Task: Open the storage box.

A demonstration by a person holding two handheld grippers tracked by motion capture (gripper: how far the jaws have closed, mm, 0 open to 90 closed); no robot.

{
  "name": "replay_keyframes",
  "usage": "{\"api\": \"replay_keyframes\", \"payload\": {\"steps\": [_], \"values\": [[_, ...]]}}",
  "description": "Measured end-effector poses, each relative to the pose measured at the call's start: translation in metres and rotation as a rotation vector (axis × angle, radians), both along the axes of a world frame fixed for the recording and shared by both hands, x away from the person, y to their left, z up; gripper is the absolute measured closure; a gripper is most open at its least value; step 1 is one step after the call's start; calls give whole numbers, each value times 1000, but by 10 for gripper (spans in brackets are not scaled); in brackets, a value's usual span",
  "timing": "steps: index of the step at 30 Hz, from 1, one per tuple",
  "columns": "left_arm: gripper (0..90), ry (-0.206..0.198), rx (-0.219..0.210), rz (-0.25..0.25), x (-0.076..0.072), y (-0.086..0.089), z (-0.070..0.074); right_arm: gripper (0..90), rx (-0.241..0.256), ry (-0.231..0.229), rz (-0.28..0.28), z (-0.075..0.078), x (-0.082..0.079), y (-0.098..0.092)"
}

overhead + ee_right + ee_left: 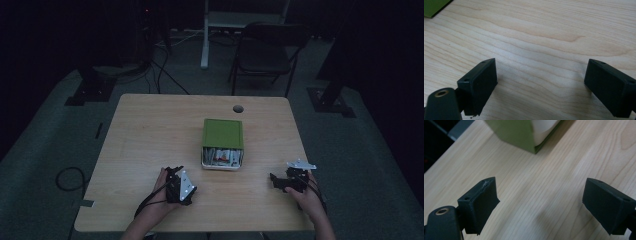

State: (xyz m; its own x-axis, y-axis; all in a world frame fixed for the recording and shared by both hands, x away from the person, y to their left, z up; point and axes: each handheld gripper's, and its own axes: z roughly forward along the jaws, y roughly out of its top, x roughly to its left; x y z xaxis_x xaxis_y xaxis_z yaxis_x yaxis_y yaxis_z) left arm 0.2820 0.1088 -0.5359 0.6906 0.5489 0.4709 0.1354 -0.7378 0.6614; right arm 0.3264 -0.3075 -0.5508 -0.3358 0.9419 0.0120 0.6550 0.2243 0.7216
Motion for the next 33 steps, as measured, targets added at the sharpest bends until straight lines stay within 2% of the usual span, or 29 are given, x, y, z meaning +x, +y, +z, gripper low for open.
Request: {"api": "replay_keyframes", "payload": {"steps": [2, 4, 6, 7, 9, 14, 22, 33], "values": [[135, -18, 17, -19, -1, -5, 0, 106, 0, 0, 1, 0, 0, 0], [135, -31, 9, -35, -1, -10, 1, 106, -1, 0, 1, 0, 0, 0], [135, -58, 31, -52, -1, -15, 3, 106, -1, 0, 1, 0, 0, 0], [135, -61, 21, -59, -1, -17, 3, 106, -1, 0, 1, 0, 0, 0], [137, -82, 38, -82, -2, -22, 4, 106, 0, 0, 1, 0, 0, 0], [149, -96, 68, -129, -2, -34, 4, 106, 0, 0, 1, 0, 0, 0], [155, -149, 76, -203, -3, -53, 9, 106, 0, 0, 1, 0, 0, 0], [174, -182, 89, -275, 0, -73, 9, 106, 0, -1, 1, 0, 0, 0]]}}
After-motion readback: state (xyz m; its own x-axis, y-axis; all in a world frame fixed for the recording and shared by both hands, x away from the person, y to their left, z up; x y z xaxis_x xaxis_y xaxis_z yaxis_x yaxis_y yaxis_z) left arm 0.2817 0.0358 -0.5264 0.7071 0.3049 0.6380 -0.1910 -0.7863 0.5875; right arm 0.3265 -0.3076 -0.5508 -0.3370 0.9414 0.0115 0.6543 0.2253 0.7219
